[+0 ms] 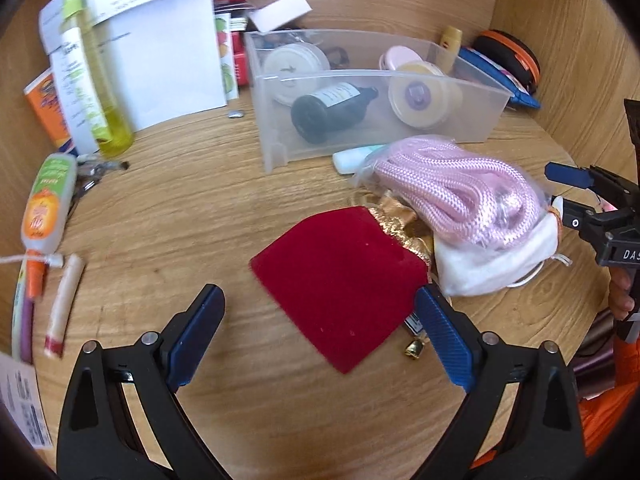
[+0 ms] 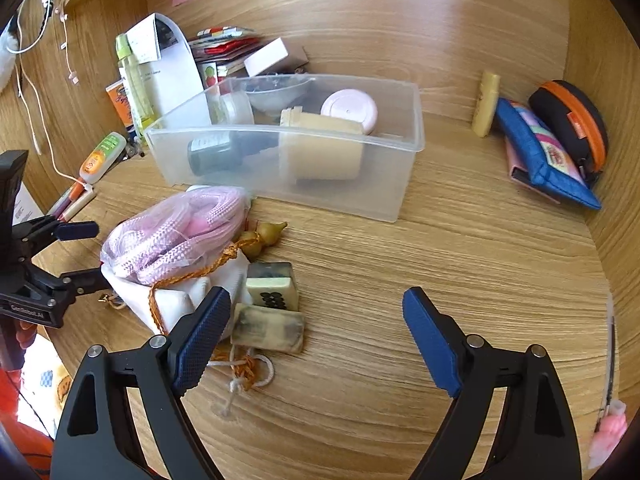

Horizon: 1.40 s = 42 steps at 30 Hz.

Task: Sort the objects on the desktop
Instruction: 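Move both open tools toward the red velvet pouch and small block, then grasp the red velvet pouch with left tool while right tool grasps the green-topped block, then drop the red pouch into the box with left tool while right tool drops the block in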

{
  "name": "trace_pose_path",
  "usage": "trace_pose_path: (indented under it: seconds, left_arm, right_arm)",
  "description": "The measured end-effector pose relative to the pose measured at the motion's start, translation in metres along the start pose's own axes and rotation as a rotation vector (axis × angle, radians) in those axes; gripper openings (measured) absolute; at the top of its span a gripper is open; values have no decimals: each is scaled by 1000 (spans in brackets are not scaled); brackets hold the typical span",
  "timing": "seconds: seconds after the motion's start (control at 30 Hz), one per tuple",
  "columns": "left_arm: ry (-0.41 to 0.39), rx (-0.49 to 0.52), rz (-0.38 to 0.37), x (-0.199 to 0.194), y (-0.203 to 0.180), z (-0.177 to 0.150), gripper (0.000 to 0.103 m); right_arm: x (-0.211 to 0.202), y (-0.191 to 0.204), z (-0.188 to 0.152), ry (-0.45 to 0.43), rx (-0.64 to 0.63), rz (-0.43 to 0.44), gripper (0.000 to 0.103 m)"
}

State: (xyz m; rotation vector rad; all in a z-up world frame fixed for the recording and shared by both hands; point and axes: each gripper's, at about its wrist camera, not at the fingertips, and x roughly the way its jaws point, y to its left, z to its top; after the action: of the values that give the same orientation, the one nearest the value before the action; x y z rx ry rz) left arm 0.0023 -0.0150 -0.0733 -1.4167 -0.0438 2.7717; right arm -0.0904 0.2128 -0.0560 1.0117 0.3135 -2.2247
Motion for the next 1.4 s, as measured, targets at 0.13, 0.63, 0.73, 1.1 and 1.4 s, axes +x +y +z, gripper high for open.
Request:
trace_pose_path:
  seconds: [0.13, 0.63, 0.73, 1.1, 1.4]
  left_arm:
    - [12, 57, -8, 8, -4, 10, 97]
    - [39, 86, -109, 30, -7, 29, 98]
    - [22, 84, -102, 31, -8, 29, 97]
    - [-64, 29, -107, 12, 4, 20, 39]
    - [-170, -81, -108, -13, 24, 23, 9]
  right_arm:
    - [7, 2, 3, 20, -9, 15, 80]
    - [25, 7, 11, 63, -16, 72, 26]
    - [26, 8, 13, 56, -24, 60, 24]
    - [18, -1, 20, 16, 8, 52, 22]
    - [5, -4, 32, -42, 25, 54, 22]
